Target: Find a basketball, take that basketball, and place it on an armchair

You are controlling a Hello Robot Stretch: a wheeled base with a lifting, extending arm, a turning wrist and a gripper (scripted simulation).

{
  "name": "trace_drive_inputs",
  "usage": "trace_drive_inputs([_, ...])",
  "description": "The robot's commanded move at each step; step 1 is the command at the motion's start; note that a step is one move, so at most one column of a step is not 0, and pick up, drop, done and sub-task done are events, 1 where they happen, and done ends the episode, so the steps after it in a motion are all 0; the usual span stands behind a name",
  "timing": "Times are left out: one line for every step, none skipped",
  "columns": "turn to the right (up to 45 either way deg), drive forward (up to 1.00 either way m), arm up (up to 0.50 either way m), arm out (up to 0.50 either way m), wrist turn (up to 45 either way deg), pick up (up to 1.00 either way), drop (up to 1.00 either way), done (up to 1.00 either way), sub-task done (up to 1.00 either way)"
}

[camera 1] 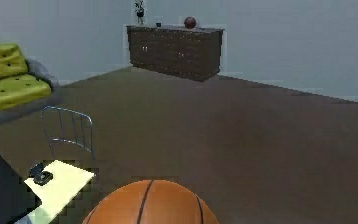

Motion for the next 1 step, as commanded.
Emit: trace_drive_inputs([0.0, 1.0, 0.0, 0.0, 0.0, 0.0, 0.0, 0.0, 0.0])
